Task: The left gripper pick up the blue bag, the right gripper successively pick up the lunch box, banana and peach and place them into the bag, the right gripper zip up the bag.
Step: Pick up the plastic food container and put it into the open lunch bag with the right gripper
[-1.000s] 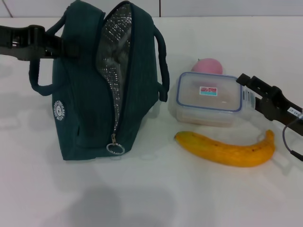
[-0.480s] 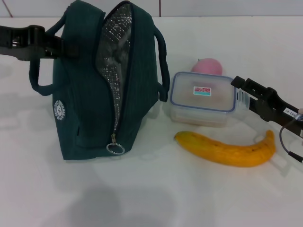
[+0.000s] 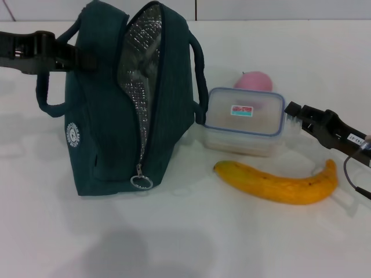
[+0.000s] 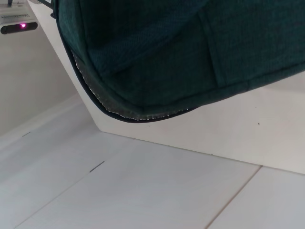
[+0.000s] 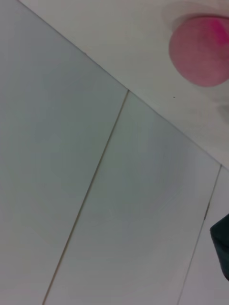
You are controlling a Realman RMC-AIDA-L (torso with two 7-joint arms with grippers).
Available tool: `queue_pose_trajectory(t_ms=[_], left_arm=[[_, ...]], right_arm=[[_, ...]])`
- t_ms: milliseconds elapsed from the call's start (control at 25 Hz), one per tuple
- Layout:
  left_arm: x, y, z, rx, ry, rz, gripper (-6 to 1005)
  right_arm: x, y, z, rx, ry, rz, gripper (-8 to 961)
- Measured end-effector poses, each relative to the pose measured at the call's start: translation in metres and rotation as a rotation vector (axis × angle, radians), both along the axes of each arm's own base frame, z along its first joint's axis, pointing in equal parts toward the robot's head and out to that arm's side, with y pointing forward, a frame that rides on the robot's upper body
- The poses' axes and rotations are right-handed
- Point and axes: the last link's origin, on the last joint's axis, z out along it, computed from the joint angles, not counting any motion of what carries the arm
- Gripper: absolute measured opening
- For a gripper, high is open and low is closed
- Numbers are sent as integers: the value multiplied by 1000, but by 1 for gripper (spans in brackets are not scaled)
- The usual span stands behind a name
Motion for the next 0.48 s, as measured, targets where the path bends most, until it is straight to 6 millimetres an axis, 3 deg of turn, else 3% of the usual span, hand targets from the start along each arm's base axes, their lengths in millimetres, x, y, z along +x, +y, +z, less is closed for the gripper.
queue_pose_trajectory(t_ms=[80, 480], left_arm=[[0, 0, 0, 0, 0, -1, 37], [-1, -1, -1, -1, 1, -5, 37]], right_arm=[[-1, 1, -1, -2, -8, 6, 191], [3, -2, -1, 11, -32, 14, 106]])
